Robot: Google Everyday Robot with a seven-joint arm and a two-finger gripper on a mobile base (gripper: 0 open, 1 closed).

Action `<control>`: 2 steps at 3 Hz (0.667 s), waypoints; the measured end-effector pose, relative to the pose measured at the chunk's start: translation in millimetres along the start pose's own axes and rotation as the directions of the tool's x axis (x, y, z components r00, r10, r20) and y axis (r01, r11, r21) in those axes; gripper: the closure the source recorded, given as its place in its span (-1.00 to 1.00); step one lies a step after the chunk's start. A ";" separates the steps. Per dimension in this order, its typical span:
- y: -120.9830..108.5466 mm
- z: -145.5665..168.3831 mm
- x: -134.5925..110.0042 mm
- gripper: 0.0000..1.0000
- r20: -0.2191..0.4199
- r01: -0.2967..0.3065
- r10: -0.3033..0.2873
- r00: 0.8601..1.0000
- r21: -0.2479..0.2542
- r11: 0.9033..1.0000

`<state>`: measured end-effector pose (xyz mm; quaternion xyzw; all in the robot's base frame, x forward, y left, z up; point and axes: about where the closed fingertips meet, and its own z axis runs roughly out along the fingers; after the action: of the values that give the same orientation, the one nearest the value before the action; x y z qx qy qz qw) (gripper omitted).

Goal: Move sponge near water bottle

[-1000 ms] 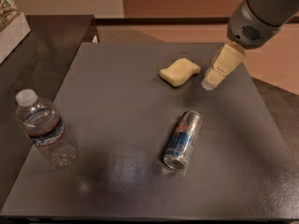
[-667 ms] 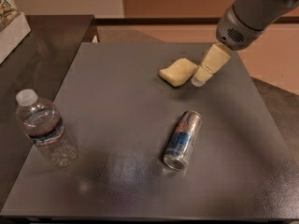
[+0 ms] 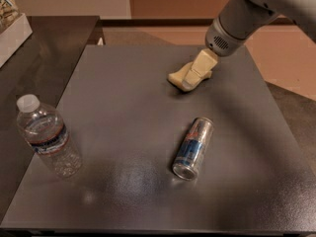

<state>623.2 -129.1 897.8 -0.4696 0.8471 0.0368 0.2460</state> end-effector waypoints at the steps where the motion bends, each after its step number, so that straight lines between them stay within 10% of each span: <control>1: -1.4 27.6 -10.8 -1.00 -0.001 0.017 -0.017 1.000 -0.038 0.999; 2: 1.4 48.4 -13.5 -1.00 -0.013 0.035 -0.037 0.999 -0.075 0.997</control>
Offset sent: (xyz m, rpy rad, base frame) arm 0.0312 0.0339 -0.0536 0.0061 0.0864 0.0963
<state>646.5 -103.7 861.3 -0.4939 0.8383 0.0607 0.2227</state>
